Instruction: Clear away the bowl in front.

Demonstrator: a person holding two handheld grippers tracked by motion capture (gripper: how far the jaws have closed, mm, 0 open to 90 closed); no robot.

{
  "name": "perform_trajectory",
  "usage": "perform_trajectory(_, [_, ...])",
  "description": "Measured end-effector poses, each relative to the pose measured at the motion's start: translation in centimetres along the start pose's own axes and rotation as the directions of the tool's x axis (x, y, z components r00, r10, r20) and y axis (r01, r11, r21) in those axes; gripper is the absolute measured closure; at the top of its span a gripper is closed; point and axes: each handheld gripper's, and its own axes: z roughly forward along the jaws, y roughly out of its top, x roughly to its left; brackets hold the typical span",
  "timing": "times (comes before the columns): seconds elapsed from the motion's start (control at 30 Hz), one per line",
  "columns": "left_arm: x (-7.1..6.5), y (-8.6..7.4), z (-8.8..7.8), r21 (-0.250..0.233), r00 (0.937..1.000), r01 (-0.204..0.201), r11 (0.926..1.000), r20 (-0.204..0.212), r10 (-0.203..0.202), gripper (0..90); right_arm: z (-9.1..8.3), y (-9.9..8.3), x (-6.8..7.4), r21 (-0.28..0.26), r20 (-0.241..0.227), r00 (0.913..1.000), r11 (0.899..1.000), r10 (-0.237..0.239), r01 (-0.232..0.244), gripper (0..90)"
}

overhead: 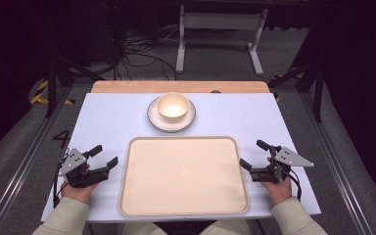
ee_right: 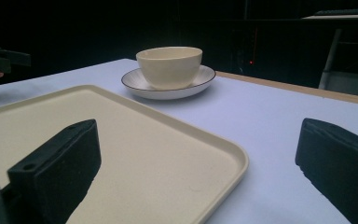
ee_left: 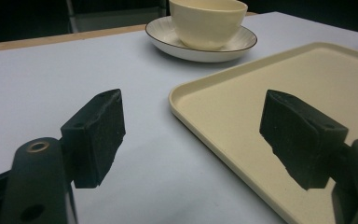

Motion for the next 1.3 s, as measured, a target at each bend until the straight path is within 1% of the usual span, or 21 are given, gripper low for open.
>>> perform_trajectory(0.13, [0.0, 0.0, 0.0, -0.005, 1.0000, 0.000, 1.0000, 0.010, 0.000, 21.6, 0.0, 0.0, 0.0, 0.001, 0.002, 1.0000, 1.000, 0.000, 0.000, 0.2])
perform_trajectory(0.23, [0.1, -0.1, 0.1, 0.001, 0.9999, -0.004, 1.0000, 0.016, 0.004, 20.6, 0.0, 0.0, 0.0, -0.002, 0.002, 1.0000, 1.000, -0.001, 0.001, 0.2])
perform_trajectory(0.37, [0.2, -0.1, 0.2, -0.001, 0.9994, 0.002, 1.0000, 0.035, -0.002, 18.3, 0.0, 0.0, 0.0, -0.001, 0.003, 1.0000, 1.000, -0.001, 0.001, 0.2])
perform_trajectory(0.43, [0.2, -0.1, 0.3, -0.011, 0.9975, 0.007, 0.9999, 0.071, -0.006, 13.6, -0.1, 0.0, 0.0, -0.005, 0.004, 1.0000, 1.000, -0.002, 0.002, 0.0])
perform_trajectory(0.47, [0.3, -0.1, 0.3, -0.014, 0.9970, 0.002, 0.9999, 0.078, -0.001, 10.0, -0.1, 0.0, -0.1, -0.007, 0.003, 1.0000, 1.000, -0.004, 0.004, 0.0])
perform_trajectory(0.57, [0.4, 0.0, 0.3, -0.032, 0.9944, 0.011, 0.9994, 0.106, -0.007, 3.8, -0.1, 0.0, -0.1, -0.005, 0.001, 1.0000, 1.000, -0.005, 0.005, 0.0])
perform_trajectory(0.73, [0.6, 0.0, 0.3, -0.031, 0.9946, 0.025, 0.9992, 0.101, -0.021, 0.9, -0.1, 0.0, -0.1, -0.005, -0.001, 1.0000, 1.000, -0.009, 0.009, 0.0])
perform_trajectory(0.9, [0.5, 0.0, 0.3, -0.035, 0.9948, 0.031, 0.9989, 0.099, -0.027, 0.4, -0.1, 0.0, -0.1, -0.005, -0.004, 1.0000, 1.000, -0.006, 0.006, 0.0])
perform_trajectory(0.97, [0.5, 0.0, 0.2, -0.030, 0.9951, 0.031, 0.9991, 0.095, -0.028, 0.3, -0.1, 0.0, -0.1, -0.006, -0.003, 1.0000, 1.000, -0.006, 0.006, 0.0])
perform_trajectory(1.03, [0.5, 0.2, 0.2, -0.019, 0.9937, 0.041, 0.9990, 0.105, -0.039, 0.1, -0.1, 0.0, -0.1, -0.006, -0.004, 1.0000, 1.000, -0.004, 0.004, 0.0])
perform_trajectory(1.07, [0.5, 0.2, 0.2, -0.019, 0.9937, 0.041, 0.9990, 0.105, -0.039, 0.1, -0.1, 0.0, -0.1, -0.006, -0.004, 1.0000, 1.000, -0.004, 0.004, 0.0])
perform_trajectory(1.13, [0.5, 0.3, 0.2, -0.003, 0.9930, 0.047, 0.9989, 0.109, -0.047, 0.1, 0.0, 0.0, -0.1, -0.004, -0.005, 1.0000, 1.000, -0.005, 0.005, 0.0])
perform_trajectory(1.17, [0.4, 0.5, 0.1, 0.008, 0.9929, 0.044, 0.9990, 0.111, -0.044, 0.1, 0.0, 0.0, -0.1, -0.004, -0.007, 1.0000, 1.000, -0.003, 0.003, 0.0])
perform_trajectory(1.23, [0.2, 0.7, 0.1, 0.006, 0.9933, 0.040, 0.9992, 0.109, -0.040, 0.1, 0.0, 0.0, -0.1, -0.004, -0.007, 1.0000, 1.000, -0.003, 0.003, 0.0])
perform_trajectory(1.3, [-0.1, 1.2, 0.0, 0.003, 0.9946, 0.021, 0.9998, 0.102, -0.021, 0.0, 0.0, 0.0, -0.1, -0.004, -0.008, 1.0000, 1.000, -0.003, 0.003, 0.0])
